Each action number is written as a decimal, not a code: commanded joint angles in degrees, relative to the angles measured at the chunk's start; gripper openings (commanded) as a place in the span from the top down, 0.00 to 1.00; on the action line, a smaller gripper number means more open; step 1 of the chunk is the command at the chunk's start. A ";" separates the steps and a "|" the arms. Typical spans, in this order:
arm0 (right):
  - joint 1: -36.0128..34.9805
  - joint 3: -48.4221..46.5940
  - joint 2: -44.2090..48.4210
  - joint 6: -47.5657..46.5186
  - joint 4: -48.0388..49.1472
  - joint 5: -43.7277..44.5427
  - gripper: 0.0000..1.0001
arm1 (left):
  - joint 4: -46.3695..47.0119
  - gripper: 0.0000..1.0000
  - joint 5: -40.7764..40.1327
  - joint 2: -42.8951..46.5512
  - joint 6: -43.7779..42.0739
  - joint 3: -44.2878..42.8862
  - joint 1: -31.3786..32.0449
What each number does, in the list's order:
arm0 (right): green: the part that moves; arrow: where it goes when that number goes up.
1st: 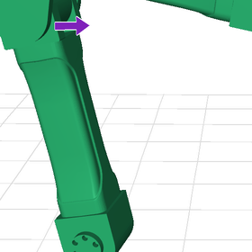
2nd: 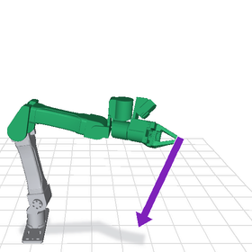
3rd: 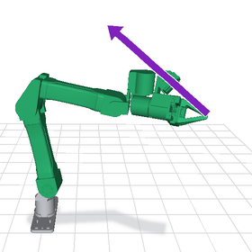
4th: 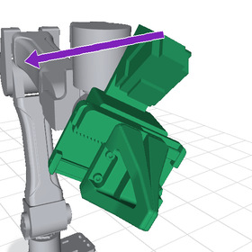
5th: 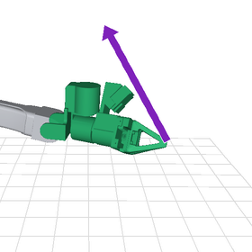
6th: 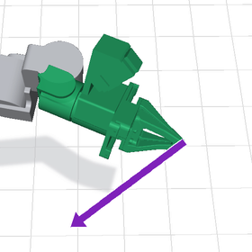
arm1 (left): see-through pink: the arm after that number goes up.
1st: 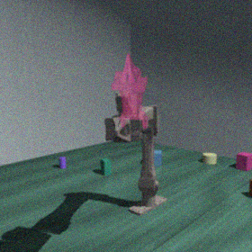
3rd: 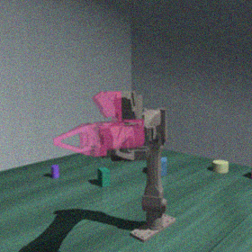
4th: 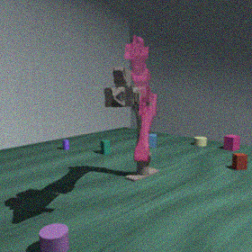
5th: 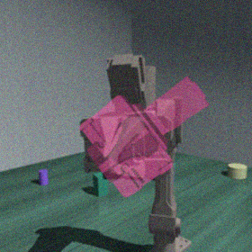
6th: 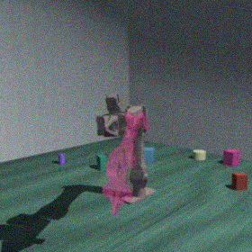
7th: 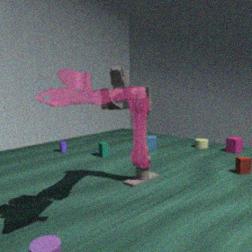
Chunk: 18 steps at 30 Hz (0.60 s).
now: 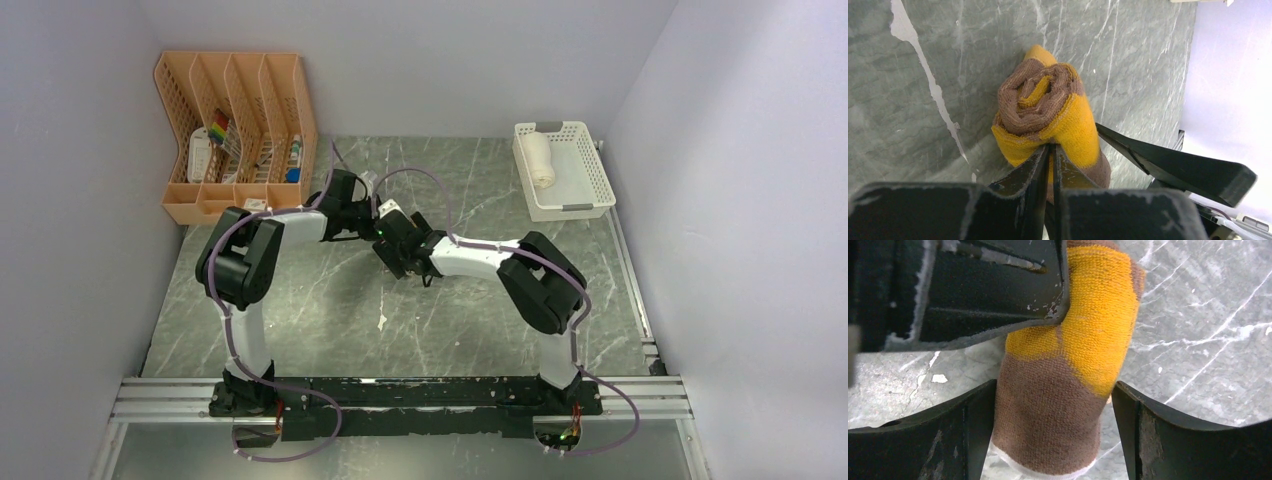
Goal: Roll the towels
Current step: Roll the towel at the center of the board.
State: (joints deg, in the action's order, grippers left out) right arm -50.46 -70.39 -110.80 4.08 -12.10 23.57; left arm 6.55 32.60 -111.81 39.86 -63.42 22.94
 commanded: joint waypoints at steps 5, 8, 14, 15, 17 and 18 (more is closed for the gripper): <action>0.67 -2.63 -3.15 4.82 -0.44 1.60 0.18 | -3.15 0.81 -1.10 -1.82 -1.35 -2.74 0.88; 1.74 -2.23 -3.07 6.49 -0.31 0.03 0.17 | -3.63 0.81 -1.29 -1.98 -1.54 -3.09 0.84; 3.76 0.05 -1.54 8.26 1.78 -2.35 0.03 | -4.42 0.81 -1.33 -2.55 -1.72 -3.74 0.92; 3.99 0.62 -1.21 8.51 2.48 -2.73 0.00 | -4.71 0.81 -1.41 -2.68 -1.87 -4.00 0.96; 4.86 1.77 -0.53 9.06 3.85 -4.93 0.00 | -5.16 0.81 -1.54 -2.91 -2.06 -4.34 0.97; 5.54 2.39 -0.32 9.49 4.44 -6.29 0.00 | -5.41 0.81 -1.63 -2.93 -2.16 -4.51 0.97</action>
State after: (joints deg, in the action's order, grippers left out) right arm -46.83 -70.70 -112.38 11.07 -10.20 20.91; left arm 3.49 32.16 -113.60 39.20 -66.24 22.98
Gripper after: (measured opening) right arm 0.996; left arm 0.192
